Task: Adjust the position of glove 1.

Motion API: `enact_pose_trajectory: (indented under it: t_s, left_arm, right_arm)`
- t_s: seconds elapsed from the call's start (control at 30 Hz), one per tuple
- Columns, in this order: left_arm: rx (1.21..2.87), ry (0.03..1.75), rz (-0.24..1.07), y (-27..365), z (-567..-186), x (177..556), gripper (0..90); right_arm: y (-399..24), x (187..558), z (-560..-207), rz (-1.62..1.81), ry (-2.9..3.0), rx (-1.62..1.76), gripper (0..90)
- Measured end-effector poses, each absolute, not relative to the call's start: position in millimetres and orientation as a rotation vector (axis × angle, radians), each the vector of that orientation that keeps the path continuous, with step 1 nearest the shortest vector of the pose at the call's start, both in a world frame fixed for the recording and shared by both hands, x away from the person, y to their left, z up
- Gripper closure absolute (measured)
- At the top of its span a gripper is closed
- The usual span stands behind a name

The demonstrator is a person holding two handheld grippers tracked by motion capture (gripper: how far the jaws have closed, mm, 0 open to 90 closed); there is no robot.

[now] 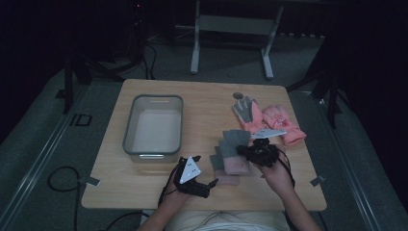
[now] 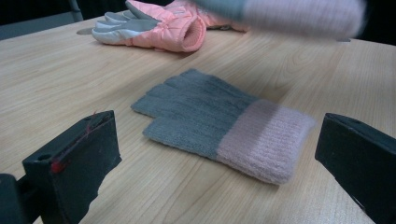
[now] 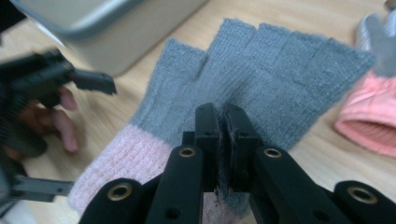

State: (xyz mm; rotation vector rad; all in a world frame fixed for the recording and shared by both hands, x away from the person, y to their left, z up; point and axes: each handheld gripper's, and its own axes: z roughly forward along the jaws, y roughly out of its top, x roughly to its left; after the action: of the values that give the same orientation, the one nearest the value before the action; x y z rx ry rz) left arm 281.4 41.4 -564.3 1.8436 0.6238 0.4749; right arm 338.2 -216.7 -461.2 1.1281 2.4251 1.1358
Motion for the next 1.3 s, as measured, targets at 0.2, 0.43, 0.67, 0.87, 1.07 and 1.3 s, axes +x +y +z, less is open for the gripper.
enact_pose_trajectory:
  t_s: [0.2,0.43,0.67,0.87,1.07,1.3]
  left_arm:
    - [1.837,0.632,0.466,42,-564,282,0.0]
    - [1.844,0.624,0.472,41,-564,282,0.0]
    - [1.846,0.629,0.464,41,-564,282,0.0]
    - [1.867,0.634,0.477,39,-564,282,0.0]
    - [1.881,0.637,0.452,39,-564,284,0.0]
    - [1.881,0.669,0.457,38,-564,285,0.0]
  right_arm:
    - [-208,341,-484,1.089,2.467,1.171,85.2]
    - [-200,342,-505,1.066,2.49,1.241,85.1]
    - [-196,343,-515,1.04,2.512,1.241,85.0]
    - [-191,348,-521,1.004,2.536,1.23,84.5]
    - [-190,350,-527,0.993,2.544,1.239,83.5]
    - [-188,349,-534,0.977,2.547,1.233,80.6]
